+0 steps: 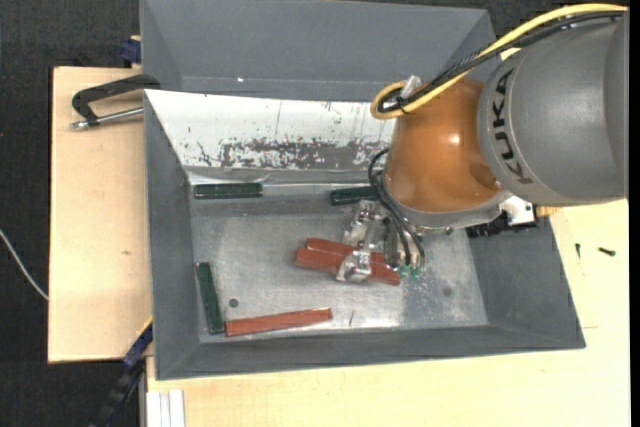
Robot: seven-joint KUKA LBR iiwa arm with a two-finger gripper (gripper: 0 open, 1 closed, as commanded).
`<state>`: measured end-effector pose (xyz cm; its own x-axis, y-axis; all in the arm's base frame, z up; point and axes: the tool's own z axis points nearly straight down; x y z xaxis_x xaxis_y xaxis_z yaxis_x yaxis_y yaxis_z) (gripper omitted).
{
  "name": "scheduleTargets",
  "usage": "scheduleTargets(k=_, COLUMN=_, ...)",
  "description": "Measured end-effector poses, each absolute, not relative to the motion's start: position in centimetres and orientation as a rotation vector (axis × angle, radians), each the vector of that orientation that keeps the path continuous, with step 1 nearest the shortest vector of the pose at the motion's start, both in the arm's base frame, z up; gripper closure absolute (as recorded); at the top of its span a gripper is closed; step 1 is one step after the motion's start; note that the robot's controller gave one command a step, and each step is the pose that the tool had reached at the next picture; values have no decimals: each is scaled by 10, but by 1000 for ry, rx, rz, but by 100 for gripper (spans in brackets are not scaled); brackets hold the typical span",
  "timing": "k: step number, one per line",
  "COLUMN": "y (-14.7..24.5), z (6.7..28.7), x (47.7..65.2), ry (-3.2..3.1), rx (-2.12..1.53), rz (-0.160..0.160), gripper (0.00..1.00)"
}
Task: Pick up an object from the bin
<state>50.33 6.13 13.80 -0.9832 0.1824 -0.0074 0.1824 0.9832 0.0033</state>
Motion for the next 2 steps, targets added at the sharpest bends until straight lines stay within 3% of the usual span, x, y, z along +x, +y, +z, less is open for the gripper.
scheduleTargets(k=2, y=61, z=154, x=502, ry=3128, rx=288, rz=2, gripper=100)
